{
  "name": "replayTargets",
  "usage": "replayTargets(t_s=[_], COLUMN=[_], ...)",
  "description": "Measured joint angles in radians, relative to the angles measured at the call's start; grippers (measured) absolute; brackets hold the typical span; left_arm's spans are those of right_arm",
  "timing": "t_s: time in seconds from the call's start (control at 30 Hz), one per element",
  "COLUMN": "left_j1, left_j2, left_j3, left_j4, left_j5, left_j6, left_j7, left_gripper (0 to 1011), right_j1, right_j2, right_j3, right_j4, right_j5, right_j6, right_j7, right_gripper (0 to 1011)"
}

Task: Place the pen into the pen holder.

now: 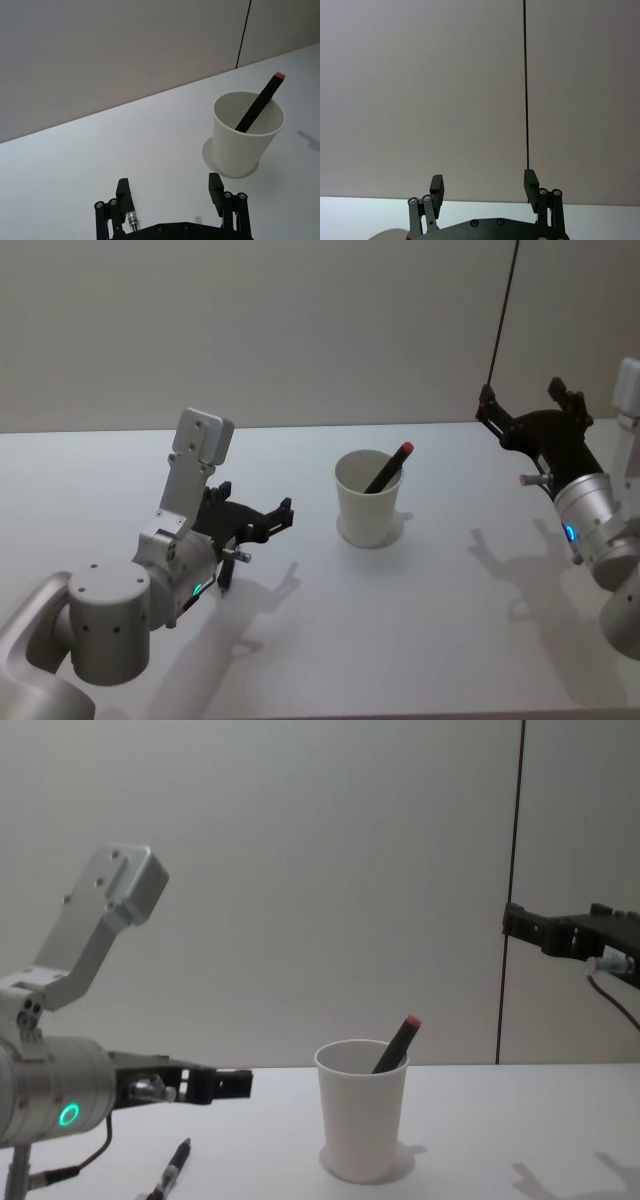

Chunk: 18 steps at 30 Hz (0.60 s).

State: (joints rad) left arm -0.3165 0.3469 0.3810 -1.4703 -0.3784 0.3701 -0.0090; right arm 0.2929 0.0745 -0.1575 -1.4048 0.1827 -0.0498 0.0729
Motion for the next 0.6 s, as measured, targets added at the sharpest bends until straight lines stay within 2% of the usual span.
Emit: replayTargets(t_s=[0.6], left_j1=[-0.056], left_j2=[-0.02], left_j3=[-0.015], left_j4=[0.149], left_j5=[0.02], left_j6=[0.062], left_j7=[-0.046], left_gripper=[1003], right_j1=[0.0], right_j2=[0.0], right_j3=[0.0], right_j4=[0.0], right_j5=[0.0], right_j6=[0.0], right_j7=[0.0], right_gripper=[1001])
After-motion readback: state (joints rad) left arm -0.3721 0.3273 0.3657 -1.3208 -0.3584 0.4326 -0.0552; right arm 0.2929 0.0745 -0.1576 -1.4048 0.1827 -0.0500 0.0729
